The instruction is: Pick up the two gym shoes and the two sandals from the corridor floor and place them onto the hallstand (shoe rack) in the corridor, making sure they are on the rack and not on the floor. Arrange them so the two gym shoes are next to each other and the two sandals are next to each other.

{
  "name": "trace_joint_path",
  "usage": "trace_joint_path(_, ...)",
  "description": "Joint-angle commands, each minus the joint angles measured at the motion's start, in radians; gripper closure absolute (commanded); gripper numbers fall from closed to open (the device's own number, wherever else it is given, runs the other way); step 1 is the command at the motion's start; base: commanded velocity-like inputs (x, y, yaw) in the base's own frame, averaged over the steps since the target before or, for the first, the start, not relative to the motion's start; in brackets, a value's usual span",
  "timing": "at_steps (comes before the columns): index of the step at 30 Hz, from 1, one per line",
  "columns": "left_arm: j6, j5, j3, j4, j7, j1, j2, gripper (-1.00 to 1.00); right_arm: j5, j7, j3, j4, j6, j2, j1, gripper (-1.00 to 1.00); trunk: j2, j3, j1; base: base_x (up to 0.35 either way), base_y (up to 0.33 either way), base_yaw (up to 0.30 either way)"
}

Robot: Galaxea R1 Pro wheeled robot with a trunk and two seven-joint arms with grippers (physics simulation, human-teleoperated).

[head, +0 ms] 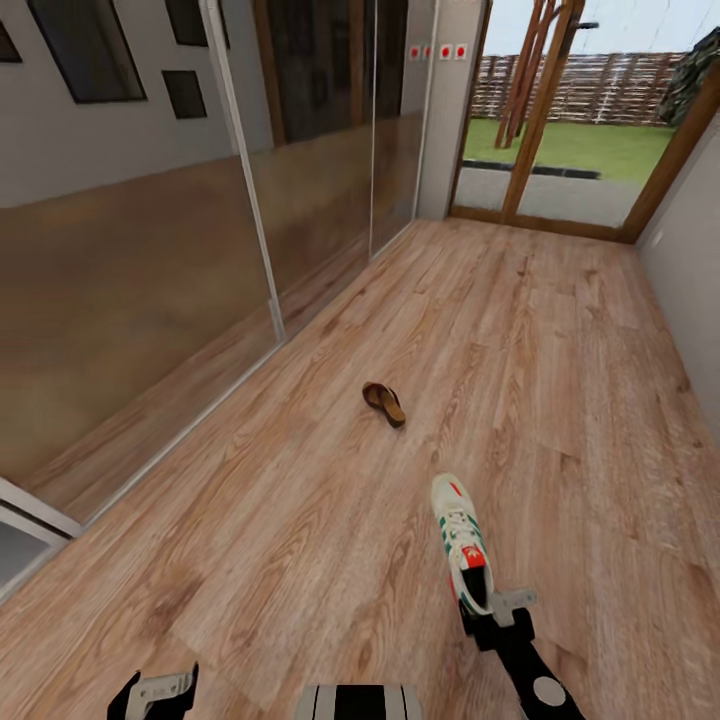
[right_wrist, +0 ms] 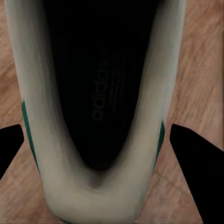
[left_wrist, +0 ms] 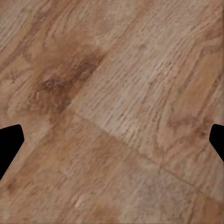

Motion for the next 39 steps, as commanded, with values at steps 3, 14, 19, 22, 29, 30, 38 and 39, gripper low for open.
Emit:
trace_joint_path(3,-0.008,0.008,0.001,0.002,-0.003,0.001,0.0,-1.0,0.004,-0.002,0.0,0.031,-0.054,-0.002,0.019,1.0,0.001,0.016,-0.001,0.0,0.0,-0.006)
trace_joint_path(14,-0.011,0.008,0.002,0.005,-0.003,0.003,-0.004,-1.0,0.003,-0.002,-0.011,0.174,-0.153,-0.006,0.031,1.0,0.017,0.075,-0.013,0.0,0.0,-0.001)
trace_joint_path(19,-0.013,0.008,0.001,0.008,-0.003,0.003,-0.007,-1.0,0.002,-0.002,-0.02,0.229,-0.181,-0.005,0.032,1.0,0.052,0.098,-0.032,0.0,0.0,0.0)
trace_joint_path(22,-0.012,0.008,0.002,0.009,-0.003,0.003,-0.008,-1.0,0.002,-0.002,-0.021,0.256,-0.221,-0.004,0.032,1.0,0.073,0.112,-0.044,0.0,0.0,0.0)
trace_joint_path(29,-0.014,0.007,0.002,0.013,0.002,0.003,-0.007,-1.0,0.001,-0.002,-0.023,0.323,-0.268,-0.003,0.032,1.0,0.122,0.145,-0.071,0.0,0.0,0.0)
trace_joint_path(30,-0.014,0.007,0.002,0.013,0.003,0.003,-0.007,-1.0,0.001,-0.002,-0.023,0.323,-0.268,-0.004,0.032,1.0,0.129,0.15,-0.075,0.0,0.0,0.0)
trace_joint_path(38,-0.016,0.006,0.002,0.015,0.006,0.003,-0.01,-1.0,0.0,-0.002,-0.03,0.325,-0.27,-0.005,0.032,1.0,0.185,0.188,-0.105,0.0,0.0,0.0)
trace_joint_path(39,-0.016,0.006,0.002,0.015,0.006,0.003,-0.01,-1.0,0.0,-0.002,-0.032,0.325,-0.27,-0.005,0.032,1.0,0.192,0.193,-0.109,0.0,0.0,0.0)
